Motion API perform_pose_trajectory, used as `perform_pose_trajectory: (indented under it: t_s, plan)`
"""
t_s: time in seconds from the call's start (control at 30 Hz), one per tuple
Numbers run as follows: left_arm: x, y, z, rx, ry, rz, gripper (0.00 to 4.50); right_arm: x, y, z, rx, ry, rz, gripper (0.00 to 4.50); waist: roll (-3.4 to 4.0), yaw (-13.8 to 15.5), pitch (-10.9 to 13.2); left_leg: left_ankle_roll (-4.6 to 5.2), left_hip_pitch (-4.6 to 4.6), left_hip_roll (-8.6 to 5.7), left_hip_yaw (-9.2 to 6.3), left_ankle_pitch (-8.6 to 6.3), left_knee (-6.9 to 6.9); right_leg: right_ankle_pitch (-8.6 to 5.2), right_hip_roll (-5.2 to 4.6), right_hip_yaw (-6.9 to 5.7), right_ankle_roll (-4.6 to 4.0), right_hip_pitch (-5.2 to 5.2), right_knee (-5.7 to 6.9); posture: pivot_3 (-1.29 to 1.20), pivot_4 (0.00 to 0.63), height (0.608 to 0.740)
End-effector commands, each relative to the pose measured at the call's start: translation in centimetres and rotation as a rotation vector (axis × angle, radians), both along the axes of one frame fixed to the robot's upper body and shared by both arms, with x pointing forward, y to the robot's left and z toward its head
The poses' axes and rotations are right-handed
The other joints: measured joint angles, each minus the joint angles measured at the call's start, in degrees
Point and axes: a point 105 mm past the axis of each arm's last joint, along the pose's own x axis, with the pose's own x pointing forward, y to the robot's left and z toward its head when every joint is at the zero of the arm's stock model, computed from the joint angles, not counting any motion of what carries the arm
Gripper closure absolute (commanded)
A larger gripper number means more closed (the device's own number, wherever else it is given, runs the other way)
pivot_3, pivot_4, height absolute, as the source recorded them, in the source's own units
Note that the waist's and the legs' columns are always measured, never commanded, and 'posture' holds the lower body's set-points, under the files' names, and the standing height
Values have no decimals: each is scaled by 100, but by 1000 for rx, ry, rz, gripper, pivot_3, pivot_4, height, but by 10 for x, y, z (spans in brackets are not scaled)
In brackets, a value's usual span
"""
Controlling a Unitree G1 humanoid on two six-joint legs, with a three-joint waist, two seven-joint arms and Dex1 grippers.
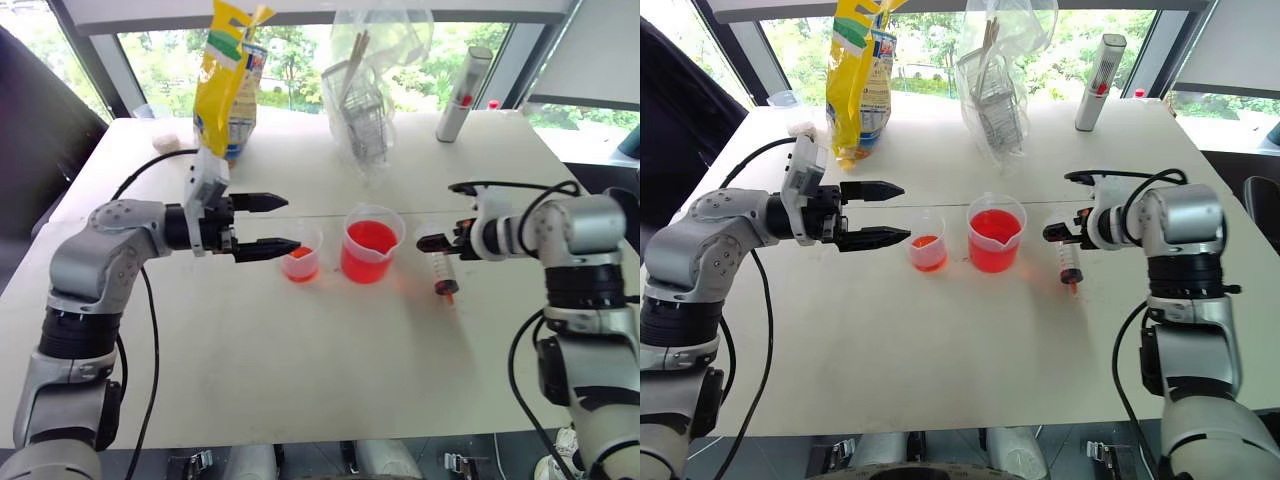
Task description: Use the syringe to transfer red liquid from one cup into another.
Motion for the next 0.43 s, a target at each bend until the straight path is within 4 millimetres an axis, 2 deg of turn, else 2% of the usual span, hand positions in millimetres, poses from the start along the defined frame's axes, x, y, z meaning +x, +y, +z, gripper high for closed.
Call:
perform_pose_trajectory:
  t_s: [0.03,0.27,0.43]
  plan:
    - [-7,3,9,11,-31,-14,0,-25,5,45,-16,-168,131,72,0,17,4,0,1,1,-2,0,-2,0,0,0,0,1,0,0,150,739]
    - [-13,7,7,42,-24,-15,0,-91,22,76,-21,-322,419,72,-16,-12,35,0,8,3,-13,0,2,-1,-1,-7,1,16,-7,0,150,739]
    - [-16,9,8,55,-16,-18,0,-127,26,76,-24,-343,527,72,-27,-21,44,0,13,4,-27,0,5,-1,-1,-15,2,27,-7,0,150,739]
